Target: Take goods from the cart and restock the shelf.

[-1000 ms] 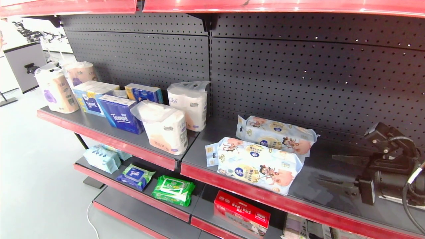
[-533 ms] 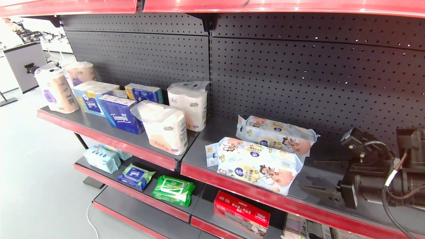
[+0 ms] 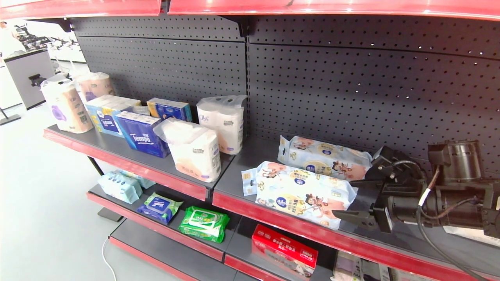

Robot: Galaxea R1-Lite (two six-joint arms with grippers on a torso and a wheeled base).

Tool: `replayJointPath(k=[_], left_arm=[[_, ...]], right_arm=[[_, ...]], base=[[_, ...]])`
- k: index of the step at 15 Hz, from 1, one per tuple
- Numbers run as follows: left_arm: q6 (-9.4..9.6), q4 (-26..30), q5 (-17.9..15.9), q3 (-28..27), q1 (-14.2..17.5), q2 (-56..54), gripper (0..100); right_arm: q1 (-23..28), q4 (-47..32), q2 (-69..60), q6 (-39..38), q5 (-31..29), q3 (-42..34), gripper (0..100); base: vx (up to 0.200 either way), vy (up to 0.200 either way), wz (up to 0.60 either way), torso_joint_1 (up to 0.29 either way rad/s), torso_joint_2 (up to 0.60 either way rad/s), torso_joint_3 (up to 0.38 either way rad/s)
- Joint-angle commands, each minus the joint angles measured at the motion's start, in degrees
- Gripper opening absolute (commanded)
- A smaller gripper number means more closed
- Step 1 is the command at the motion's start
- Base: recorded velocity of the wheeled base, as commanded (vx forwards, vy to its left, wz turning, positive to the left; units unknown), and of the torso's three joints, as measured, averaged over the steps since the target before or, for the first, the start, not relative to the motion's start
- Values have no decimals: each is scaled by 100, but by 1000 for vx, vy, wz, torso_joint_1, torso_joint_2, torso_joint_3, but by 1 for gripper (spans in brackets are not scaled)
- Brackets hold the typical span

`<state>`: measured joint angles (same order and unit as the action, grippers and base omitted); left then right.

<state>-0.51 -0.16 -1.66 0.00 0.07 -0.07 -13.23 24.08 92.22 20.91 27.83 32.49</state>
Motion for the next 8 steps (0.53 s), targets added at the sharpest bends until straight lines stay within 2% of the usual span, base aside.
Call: replayJointPath(k=[1, 8], left_arm=[[-2, -2, -1, 0, 1, 7, 100], [-2, -2, -1, 0, 1, 7, 100]], right_arm=[[-13, 71, 235, 10, 3, 3, 100], [-4, 370, 595, 19, -6, 153, 100]], base=[[0, 0, 0, 0, 0, 0], [0, 0, 0, 0, 0, 0]])
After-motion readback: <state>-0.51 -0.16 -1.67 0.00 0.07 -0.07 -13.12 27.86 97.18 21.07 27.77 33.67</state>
